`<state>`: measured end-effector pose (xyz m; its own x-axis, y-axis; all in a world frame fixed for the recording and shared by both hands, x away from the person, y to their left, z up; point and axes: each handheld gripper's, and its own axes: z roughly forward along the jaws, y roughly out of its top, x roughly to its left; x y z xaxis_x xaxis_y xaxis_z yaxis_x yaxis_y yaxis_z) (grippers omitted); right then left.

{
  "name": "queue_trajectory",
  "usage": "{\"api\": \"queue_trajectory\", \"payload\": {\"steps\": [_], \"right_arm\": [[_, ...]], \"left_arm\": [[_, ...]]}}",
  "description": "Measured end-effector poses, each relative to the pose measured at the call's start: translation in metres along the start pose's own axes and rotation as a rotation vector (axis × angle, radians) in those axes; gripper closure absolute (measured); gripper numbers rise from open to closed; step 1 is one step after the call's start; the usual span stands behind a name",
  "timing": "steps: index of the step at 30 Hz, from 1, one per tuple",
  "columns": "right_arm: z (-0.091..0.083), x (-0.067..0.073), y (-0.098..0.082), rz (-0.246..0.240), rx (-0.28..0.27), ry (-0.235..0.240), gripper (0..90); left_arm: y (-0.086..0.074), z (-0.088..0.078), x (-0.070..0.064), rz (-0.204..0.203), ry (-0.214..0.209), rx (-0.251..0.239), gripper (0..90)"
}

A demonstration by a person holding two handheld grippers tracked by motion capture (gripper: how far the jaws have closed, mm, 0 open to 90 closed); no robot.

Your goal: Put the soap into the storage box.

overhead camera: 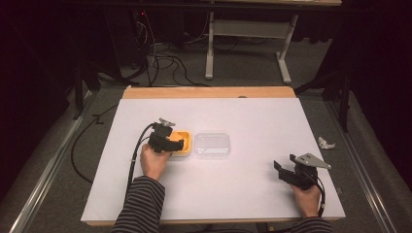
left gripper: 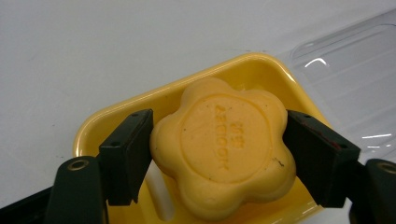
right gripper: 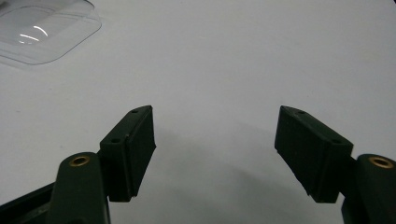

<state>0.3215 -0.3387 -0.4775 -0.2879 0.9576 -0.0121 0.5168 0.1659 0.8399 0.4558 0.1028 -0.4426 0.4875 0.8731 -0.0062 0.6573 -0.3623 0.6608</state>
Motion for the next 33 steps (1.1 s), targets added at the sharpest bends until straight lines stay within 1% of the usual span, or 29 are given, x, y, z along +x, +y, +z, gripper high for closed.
{"api": "queue_trajectory", "payload": {"steps": [10, 11, 13, 14, 16, 20, 22, 26, 28, 29, 33], "right_arm": [[0.000, 0.000, 0.000, 0.000, 0.001, 0.000, 29.1], [0.000, 0.000, 0.000, -0.001, 0.001, 0.000, 29.1], [0.000, 0.000, 0.000, -0.001, -0.001, -0.002, 29.1], [0.000, 0.000, 0.000, 0.003, -0.003, 0.001, 29.1], [0.000, 0.000, 0.000, 0.004, -0.003, 0.002, 29.1], [0.000, 0.000, 0.000, -0.002, 0.000, 0.000, 29.1], [0.000, 0.000, 0.000, -0.003, -0.001, 0.000, 29.1], [0.000, 0.000, 0.000, 0.002, 0.000, 0.001, 29.1], [0.000, 0.000, 0.000, 0.001, -0.003, 0.001, 29.1], [0.000, 0.000, 0.000, -0.003, -0.001, 0.001, 29.1], [0.000, 0.000, 0.000, -0.001, 0.003, 0.000, 29.1]], "left_arm": [[-0.002, 0.003, 0.001, -0.005, 0.002, 0.017, 27.1], [-0.002, 0.005, 0.001, 0.000, 0.000, 0.023, 27.1], [-0.003, 0.007, 0.000, 0.008, 0.010, 0.034, 27.1], [-0.003, 0.007, 0.000, 0.007, 0.012, 0.031, 27.1], [-0.003, 0.007, 0.000, 0.001, 0.002, 0.031, 27.1], [-0.003, 0.007, 0.001, -0.006, -0.002, 0.035, 26.5], [-0.002, 0.005, 0.001, -0.008, -0.021, 0.030, 23.6], [-0.002, 0.003, 0.002, -0.002, -0.024, 0.025, 21.4], [-0.002, 0.002, 0.003, -0.010, -0.028, 0.019, 19.6], [-0.002, 0.002, 0.003, -0.015, -0.027, 0.012, 18.6], [0.000, -0.006, 0.002, -0.011, -0.026, -0.026, 15.8]]}}
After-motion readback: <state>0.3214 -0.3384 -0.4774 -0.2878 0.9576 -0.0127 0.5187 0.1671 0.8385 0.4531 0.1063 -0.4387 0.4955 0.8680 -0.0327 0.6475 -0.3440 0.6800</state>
